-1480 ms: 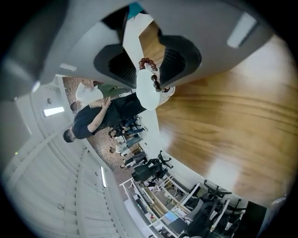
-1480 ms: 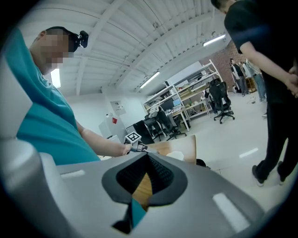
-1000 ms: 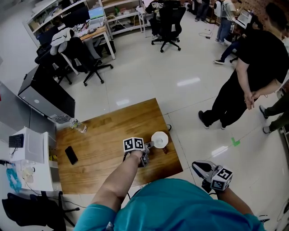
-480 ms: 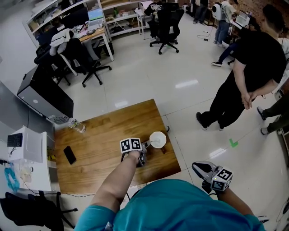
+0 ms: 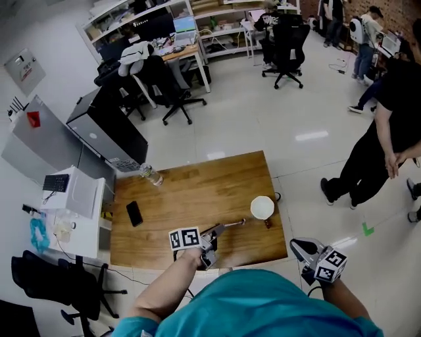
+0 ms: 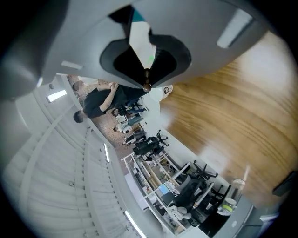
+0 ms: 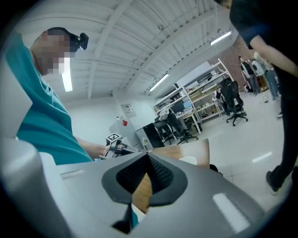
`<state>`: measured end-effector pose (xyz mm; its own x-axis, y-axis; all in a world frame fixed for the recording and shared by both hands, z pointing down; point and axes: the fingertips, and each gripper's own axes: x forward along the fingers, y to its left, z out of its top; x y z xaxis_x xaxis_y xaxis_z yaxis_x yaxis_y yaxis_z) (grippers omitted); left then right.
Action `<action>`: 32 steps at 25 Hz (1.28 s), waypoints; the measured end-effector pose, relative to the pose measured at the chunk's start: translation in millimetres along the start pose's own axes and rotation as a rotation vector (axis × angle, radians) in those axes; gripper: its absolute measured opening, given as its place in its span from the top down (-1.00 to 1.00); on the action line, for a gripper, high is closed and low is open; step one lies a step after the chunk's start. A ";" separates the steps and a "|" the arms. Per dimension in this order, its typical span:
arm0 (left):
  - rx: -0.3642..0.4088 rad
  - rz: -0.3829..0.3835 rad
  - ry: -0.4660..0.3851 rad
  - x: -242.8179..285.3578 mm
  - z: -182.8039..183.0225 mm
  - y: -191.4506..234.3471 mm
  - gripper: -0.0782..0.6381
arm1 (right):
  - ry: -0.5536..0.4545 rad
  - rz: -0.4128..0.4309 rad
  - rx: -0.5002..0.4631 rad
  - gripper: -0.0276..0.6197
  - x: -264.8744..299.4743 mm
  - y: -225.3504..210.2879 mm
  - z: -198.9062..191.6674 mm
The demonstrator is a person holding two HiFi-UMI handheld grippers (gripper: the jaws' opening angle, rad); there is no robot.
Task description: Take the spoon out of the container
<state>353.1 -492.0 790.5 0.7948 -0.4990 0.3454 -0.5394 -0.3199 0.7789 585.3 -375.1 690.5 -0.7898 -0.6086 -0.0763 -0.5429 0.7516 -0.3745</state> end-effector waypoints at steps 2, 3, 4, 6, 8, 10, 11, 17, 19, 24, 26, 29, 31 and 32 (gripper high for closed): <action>-0.004 0.002 -0.038 -30.6 -11.5 -23.2 0.67 | 0.001 0.035 0.006 0.91 -4.7 7.2 8.4; -0.008 0.002 -0.062 -44.9 -16.5 -30.1 0.67 | 0.000 0.056 0.007 0.91 -4.4 10.8 9.2; -0.012 0.002 -0.089 -59.0 -20.1 -32.0 0.67 | 0.000 0.080 0.005 0.91 -0.7 14.4 6.7; -0.018 -0.001 -0.150 -88.5 -22.4 -23.9 0.67 | 0.001 0.131 -0.007 0.91 17.8 24.3 -4.8; -0.017 -0.011 -0.202 -123.9 -21.1 -12.2 0.67 | 0.007 0.171 -0.016 0.91 45.7 44.1 -16.0; -0.015 -0.032 -0.229 -169.1 -14.9 -3.5 0.67 | 0.021 0.195 -0.027 0.91 81.9 77.5 -21.5; -0.013 -0.048 -0.236 -196.1 -7.7 2.2 0.67 | 0.030 0.201 -0.034 0.91 105.6 98.4 -23.7; -0.282 -0.109 -0.221 -356.3 14.9 55.2 0.67 | 0.054 0.195 -0.025 0.91 256.3 227.9 -67.9; -0.484 -0.100 -0.202 -397.3 4.6 58.6 0.67 | 0.054 0.186 -0.044 0.91 289.9 263.6 -78.1; -0.599 -0.109 -0.197 -474.3 -18.8 53.9 0.67 | 0.063 0.174 -0.080 0.91 310.3 348.9 -89.2; -0.569 -0.118 -0.201 -501.2 -27.4 50.5 0.67 | 0.053 0.175 -0.097 0.91 303.9 379.9 -91.5; -0.426 -0.139 -0.213 -537.6 -40.8 44.6 0.67 | 0.036 0.184 -0.114 0.91 282.5 422.5 -94.8; -0.217 -0.160 -0.227 -556.5 -51.4 39.1 0.67 | 0.025 0.201 -0.123 0.91 260.0 449.5 -98.3; -0.117 -0.166 -0.236 -564.5 -59.6 35.1 0.67 | 0.022 0.210 -0.129 0.91 248.0 462.3 -101.7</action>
<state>-97.9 -173.5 654.1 0.7757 -0.6249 0.0879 -0.3609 -0.3250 0.8741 109.3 -152.6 592.4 -0.8945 -0.4309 -0.1193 -0.3970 0.8882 -0.2315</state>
